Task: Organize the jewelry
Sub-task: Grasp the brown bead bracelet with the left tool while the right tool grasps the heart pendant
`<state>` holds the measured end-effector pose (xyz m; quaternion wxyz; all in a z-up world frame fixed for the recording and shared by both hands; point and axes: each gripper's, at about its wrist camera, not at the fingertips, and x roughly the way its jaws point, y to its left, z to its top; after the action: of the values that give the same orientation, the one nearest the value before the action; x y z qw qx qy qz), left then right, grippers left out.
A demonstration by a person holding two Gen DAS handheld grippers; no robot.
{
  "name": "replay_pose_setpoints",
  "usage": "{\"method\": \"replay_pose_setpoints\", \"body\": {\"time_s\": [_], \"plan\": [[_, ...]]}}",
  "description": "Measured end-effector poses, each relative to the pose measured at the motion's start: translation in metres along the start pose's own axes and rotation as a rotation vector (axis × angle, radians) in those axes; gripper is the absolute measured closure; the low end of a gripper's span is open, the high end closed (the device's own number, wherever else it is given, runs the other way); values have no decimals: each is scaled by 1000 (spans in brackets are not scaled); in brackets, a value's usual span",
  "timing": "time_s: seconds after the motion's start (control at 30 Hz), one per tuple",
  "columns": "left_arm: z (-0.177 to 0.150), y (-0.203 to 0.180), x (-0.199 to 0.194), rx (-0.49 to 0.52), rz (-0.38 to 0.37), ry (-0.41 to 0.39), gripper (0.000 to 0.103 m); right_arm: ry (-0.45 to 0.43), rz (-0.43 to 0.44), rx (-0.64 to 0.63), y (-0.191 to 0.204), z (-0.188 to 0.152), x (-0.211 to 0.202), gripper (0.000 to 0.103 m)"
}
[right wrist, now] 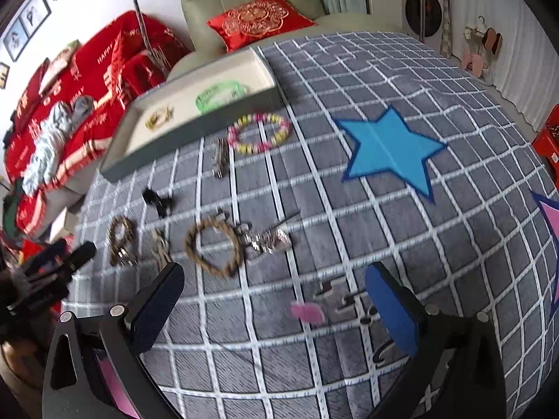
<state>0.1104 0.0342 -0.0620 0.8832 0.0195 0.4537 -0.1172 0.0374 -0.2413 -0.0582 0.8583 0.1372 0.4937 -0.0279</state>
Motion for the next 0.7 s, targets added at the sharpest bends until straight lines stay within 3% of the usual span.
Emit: {"method": "replay_pose_setpoints", "body": {"time_s": [0.33,0.7], "plan": [[3,14,22,-17,-39,44,0,-7,-69,-23,-9,-7,0,0],[5,11,41,4,-42,73,2,23,-112,-128,3,-5,27,24]]}}
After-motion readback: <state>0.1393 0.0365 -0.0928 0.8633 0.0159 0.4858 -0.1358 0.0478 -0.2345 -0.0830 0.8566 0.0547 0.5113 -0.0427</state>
